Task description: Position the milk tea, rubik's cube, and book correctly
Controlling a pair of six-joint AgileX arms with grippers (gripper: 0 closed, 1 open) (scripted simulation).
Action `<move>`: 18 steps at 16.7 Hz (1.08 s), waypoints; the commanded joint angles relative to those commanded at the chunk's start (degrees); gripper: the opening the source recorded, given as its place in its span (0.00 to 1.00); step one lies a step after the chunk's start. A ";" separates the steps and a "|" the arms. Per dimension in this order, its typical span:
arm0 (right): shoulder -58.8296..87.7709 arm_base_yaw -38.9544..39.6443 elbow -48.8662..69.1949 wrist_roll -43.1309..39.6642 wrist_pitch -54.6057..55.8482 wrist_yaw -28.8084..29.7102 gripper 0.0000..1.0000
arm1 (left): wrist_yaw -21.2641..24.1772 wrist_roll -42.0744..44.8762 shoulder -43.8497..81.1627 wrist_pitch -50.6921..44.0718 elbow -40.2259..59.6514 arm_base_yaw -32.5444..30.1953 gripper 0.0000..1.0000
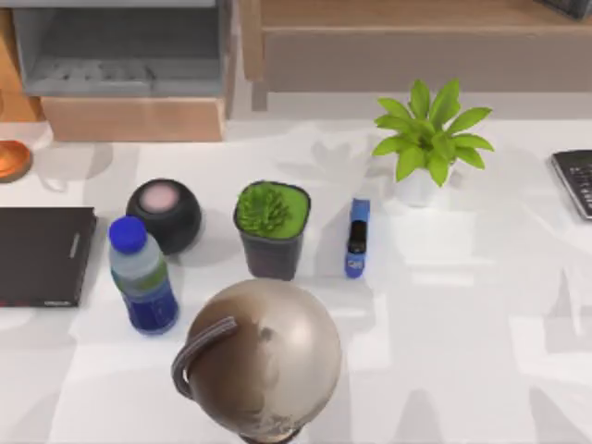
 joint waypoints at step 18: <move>0.00 0.00 0.00 0.00 0.00 0.00 1.00 | -3.12 0.16 34.65 9.15 22.68 -4.20 1.00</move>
